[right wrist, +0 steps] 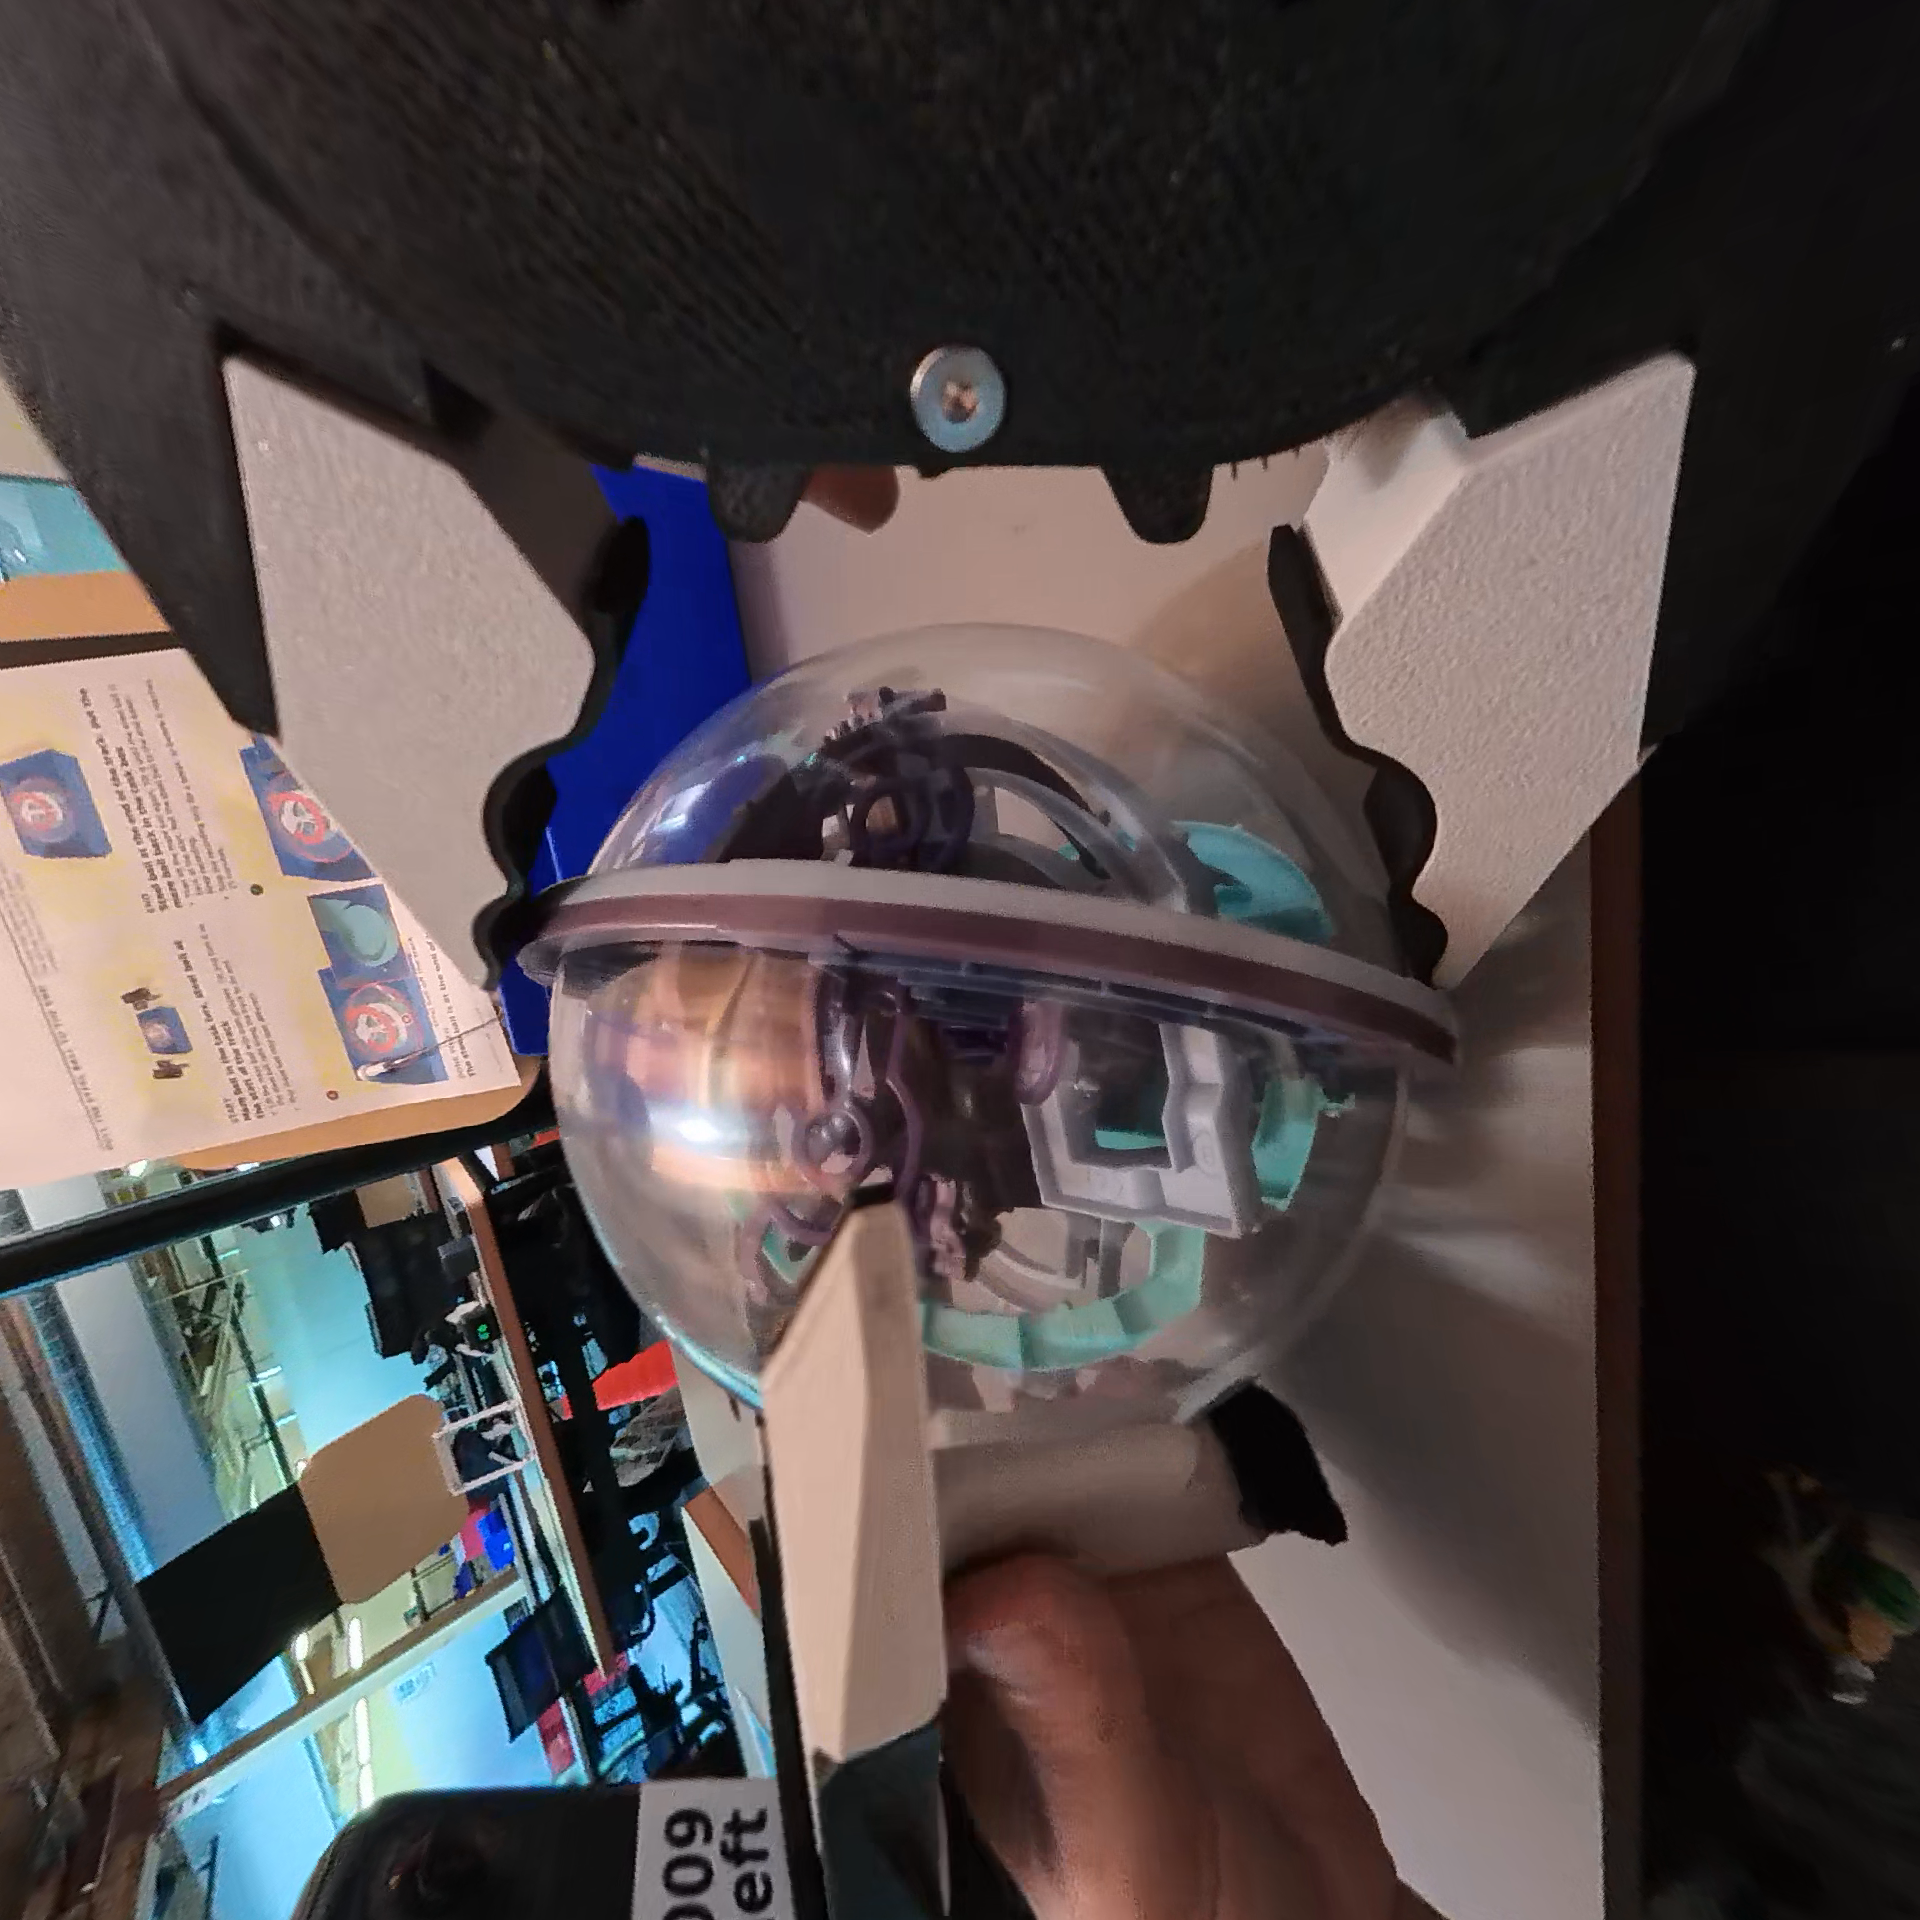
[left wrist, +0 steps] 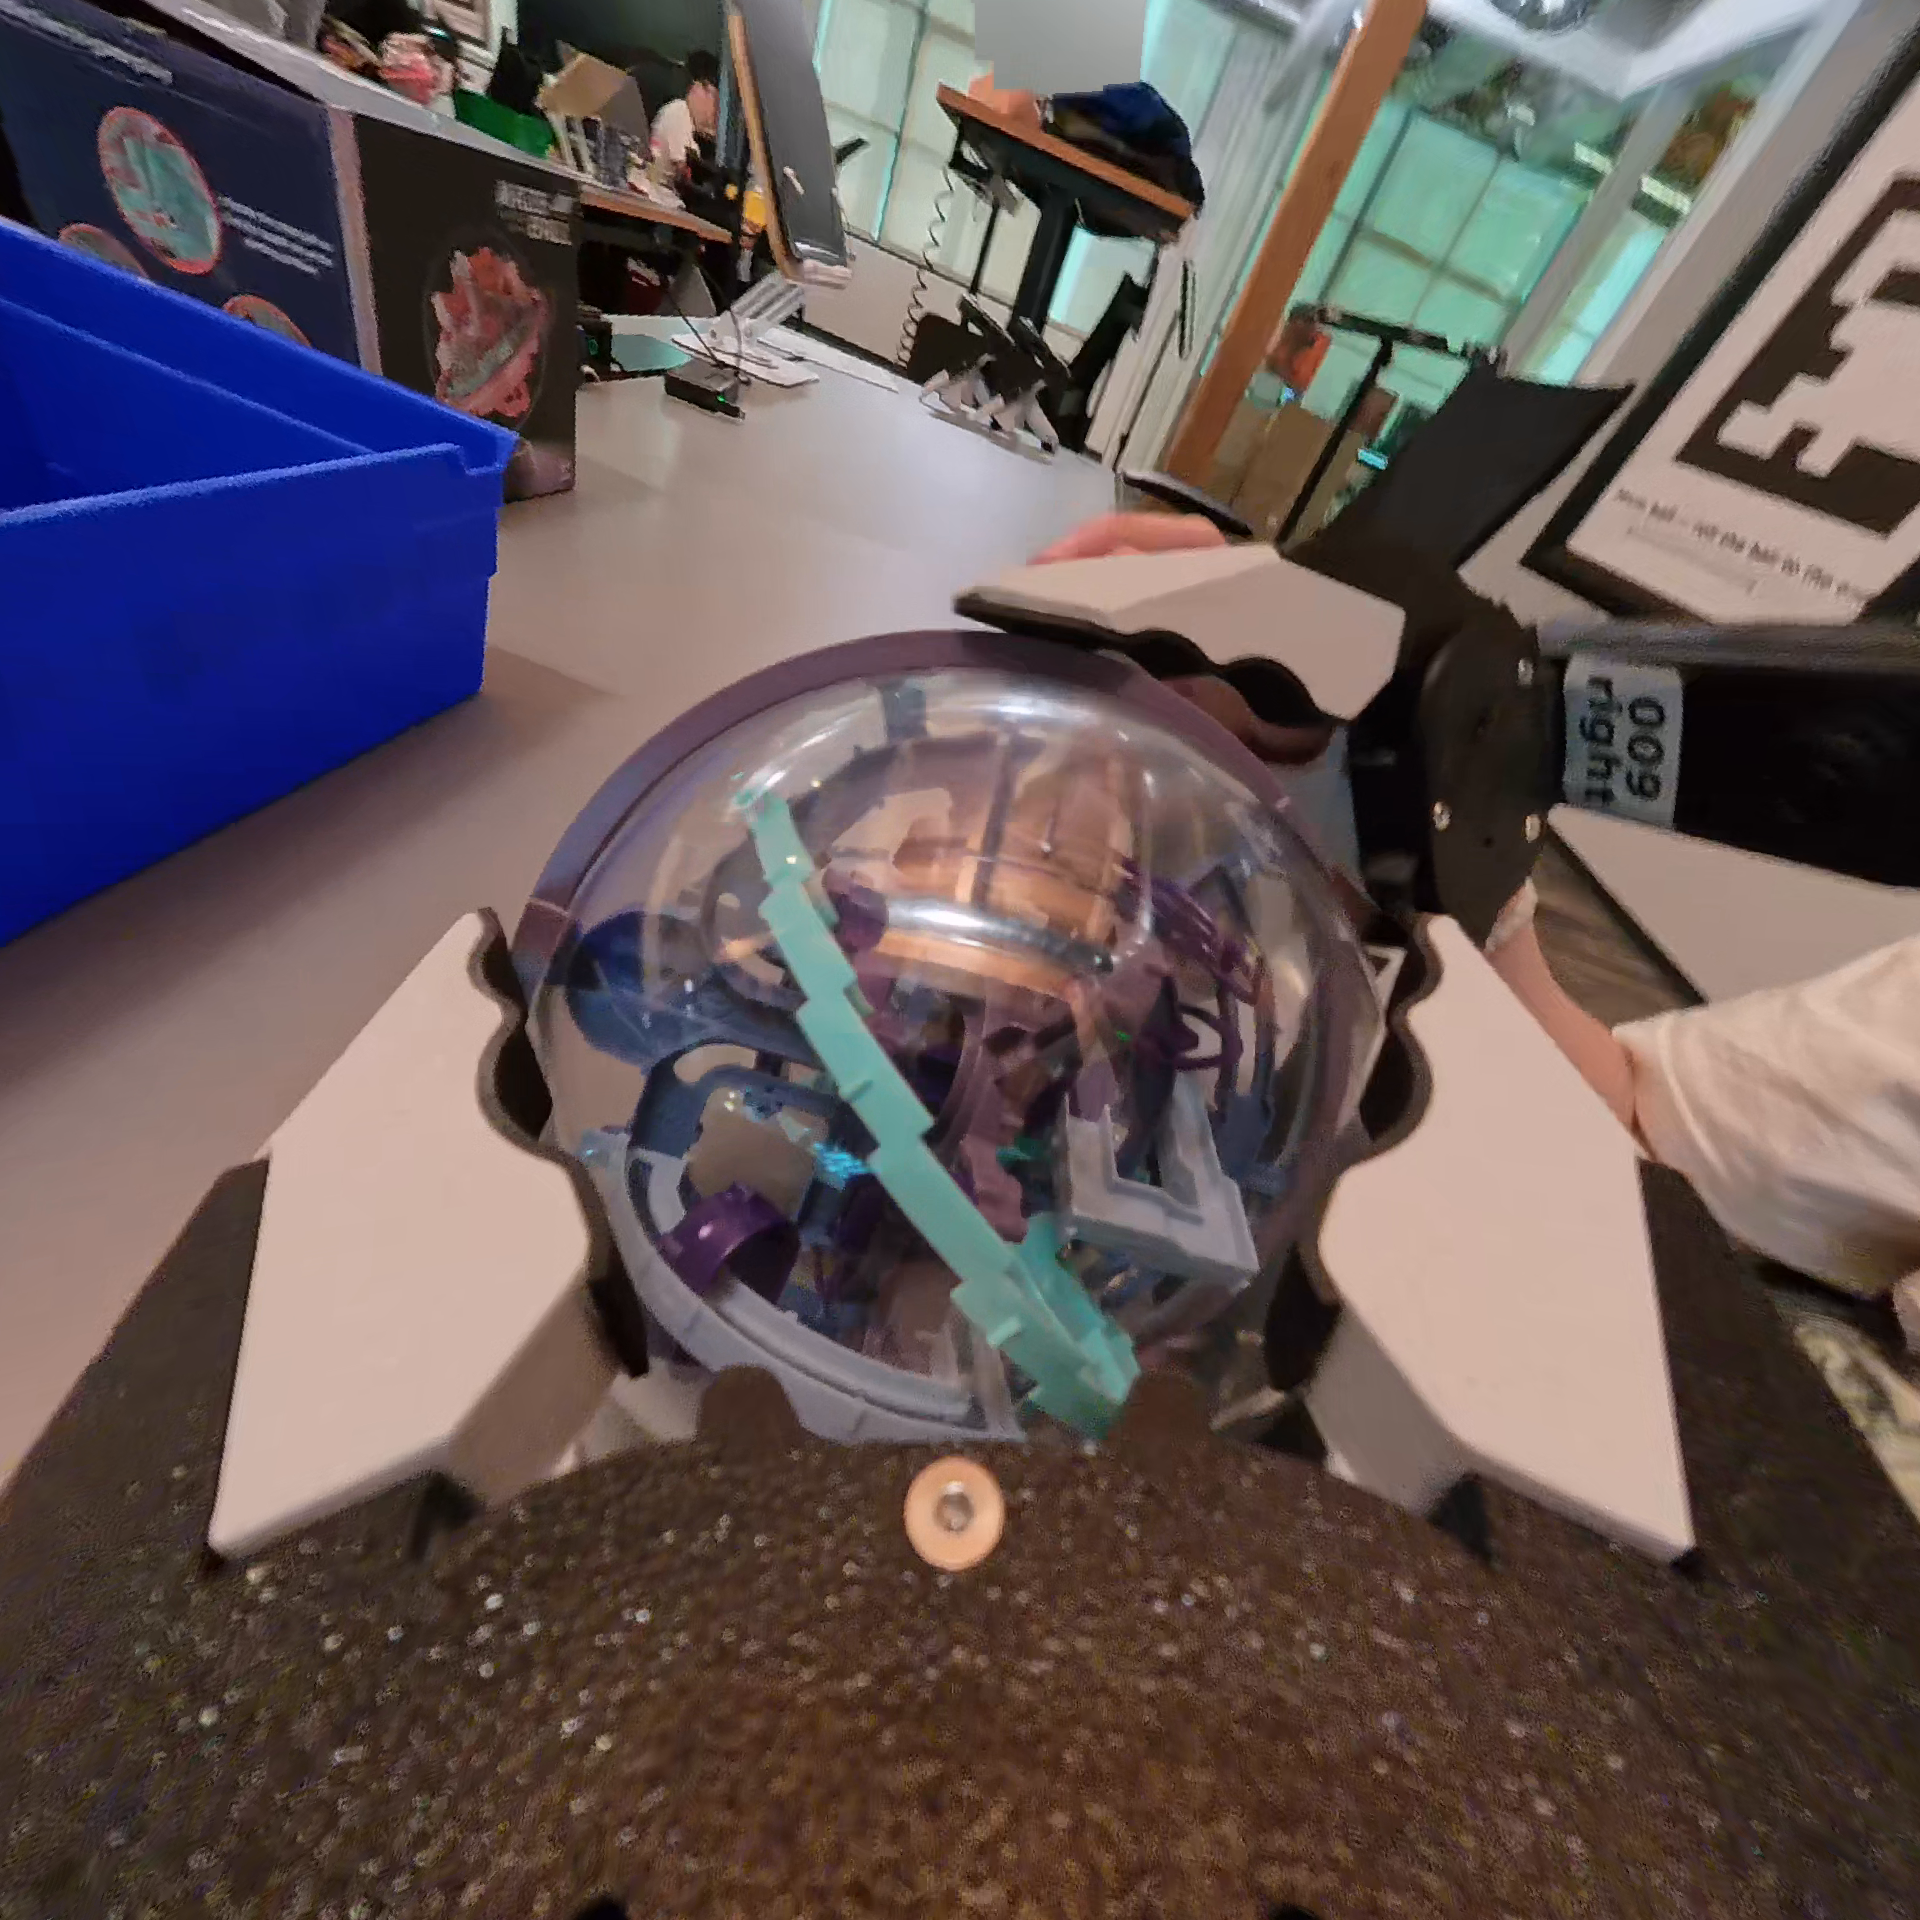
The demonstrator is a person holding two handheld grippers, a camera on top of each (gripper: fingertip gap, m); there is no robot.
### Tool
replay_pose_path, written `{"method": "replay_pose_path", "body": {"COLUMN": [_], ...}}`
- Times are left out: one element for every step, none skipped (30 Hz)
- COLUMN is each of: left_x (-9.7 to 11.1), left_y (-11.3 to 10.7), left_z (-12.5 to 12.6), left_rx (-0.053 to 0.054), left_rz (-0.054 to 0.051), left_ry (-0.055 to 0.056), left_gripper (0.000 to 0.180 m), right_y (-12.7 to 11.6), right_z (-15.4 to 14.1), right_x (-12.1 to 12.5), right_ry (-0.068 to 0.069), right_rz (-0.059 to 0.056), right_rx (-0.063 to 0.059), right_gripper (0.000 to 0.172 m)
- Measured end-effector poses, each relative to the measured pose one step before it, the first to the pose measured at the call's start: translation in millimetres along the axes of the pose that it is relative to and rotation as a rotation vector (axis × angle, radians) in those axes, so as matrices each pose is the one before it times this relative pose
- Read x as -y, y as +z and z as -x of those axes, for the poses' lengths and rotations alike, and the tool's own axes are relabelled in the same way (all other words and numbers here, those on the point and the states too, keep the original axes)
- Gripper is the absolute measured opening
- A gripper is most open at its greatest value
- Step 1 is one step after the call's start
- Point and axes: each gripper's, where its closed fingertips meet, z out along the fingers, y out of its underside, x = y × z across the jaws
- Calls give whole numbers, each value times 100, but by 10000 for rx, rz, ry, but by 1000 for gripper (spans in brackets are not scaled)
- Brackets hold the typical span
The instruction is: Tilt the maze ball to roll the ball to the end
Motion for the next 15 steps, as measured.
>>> {"method": "replay_pose_path", "body": {"left_x": [3,-56,112,306,379,406,338,214,112,46,-80,-147,-76,175,95], "left_y": [99,99,55,19,6,13,-29,-45,-47,-22,-7,5,8,-3,-32], "left_z": [73,-19,-55,-106,-76,-11,111,230,156,220,182,209,200,122,49], "left_rx": [-24,-86,-74,-69,-45,-11,35,69,10,77,76,132,169,148,93], "left_rz": [-57,-44,-153,-241,-259,-250,-215,-149,-92,-36,52,109,66,-83,-33], "left_ry": [-231,-148,-87,-60,-72,-92,-78,-39,-54,-100,-6,87,149,120,127], "left_gripper": [155,155,155,155,154,151,145,136,134,134,134,134,134,133,132], "right_y": [-105,-142,-144,-142,-161,-172,-151,-139,-88,-37,-6,13,20,14,22], "right_z": [-4,-11,-44,-56,-42,-38,-27,-21,-24,-53,-76,-118,-119,-81,-33], "right_x": [-160,-249,-274,-285,-302,-294,-250,-188,-146,-153,-217,-337,-357,-250,-140], "right_ry": [64,103,155,188,188,168,143,109,90,79,75,74,64,66,121], "right_rz": [16,32,27,16,15,19,15,-8,-15,-14,30,88,88,19,-15], "right_rx": [-76,-66,-71,-81,-83,-86,-87,-81,-84,-87,-89,-84,-64,-31,3], "right_gripper": [157,157,157,157,157,157,157,157,157,157,157,157,157,157,156]}}
